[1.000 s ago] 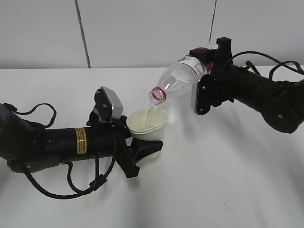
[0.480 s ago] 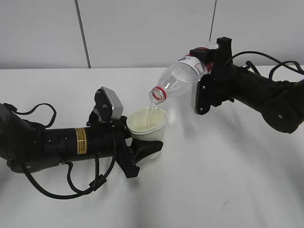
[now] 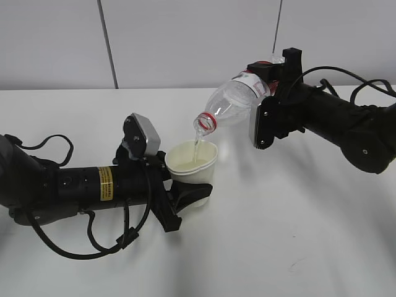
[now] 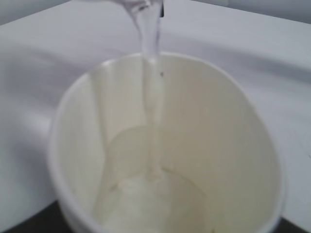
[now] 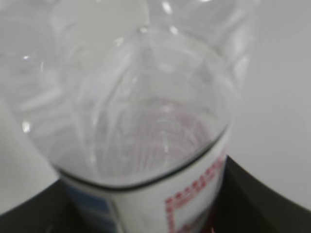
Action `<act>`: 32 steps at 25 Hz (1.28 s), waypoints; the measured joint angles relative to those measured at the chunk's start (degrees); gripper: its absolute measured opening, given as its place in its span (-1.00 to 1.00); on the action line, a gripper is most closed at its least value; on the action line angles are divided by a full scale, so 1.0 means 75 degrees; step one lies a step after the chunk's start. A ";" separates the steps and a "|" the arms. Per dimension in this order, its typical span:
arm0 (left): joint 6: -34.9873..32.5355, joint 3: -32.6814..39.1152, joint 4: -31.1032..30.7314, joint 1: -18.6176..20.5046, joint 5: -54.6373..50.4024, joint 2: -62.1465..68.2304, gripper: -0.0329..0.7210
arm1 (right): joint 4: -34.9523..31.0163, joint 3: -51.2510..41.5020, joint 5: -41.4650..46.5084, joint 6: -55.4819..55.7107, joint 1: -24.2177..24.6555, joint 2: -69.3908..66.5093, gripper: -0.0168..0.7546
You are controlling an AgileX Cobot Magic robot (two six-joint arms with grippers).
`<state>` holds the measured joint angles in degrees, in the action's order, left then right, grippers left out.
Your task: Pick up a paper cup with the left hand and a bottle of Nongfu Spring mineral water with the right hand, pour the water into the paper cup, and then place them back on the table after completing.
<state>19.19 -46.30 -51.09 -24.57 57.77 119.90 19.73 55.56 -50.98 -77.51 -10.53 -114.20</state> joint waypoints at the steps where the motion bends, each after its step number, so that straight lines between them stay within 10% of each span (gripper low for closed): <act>1: 0.0000 0.0000 0.0000 0.0000 0.0000 0.0000 0.06 | 0.0000 0.0000 0.0000 0.0000 0.0000 0.0000 0.18; 32: 0.0000 0.0000 0.0199 0.0000 0.0000 0.0000 0.06 | -0.0147 0.0000 0.0001 -0.0011 0.0000 0.0000 0.18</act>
<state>19.19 -46.30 -49.59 -24.57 57.77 119.90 18.63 55.56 -50.97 -77.59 -10.53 -114.20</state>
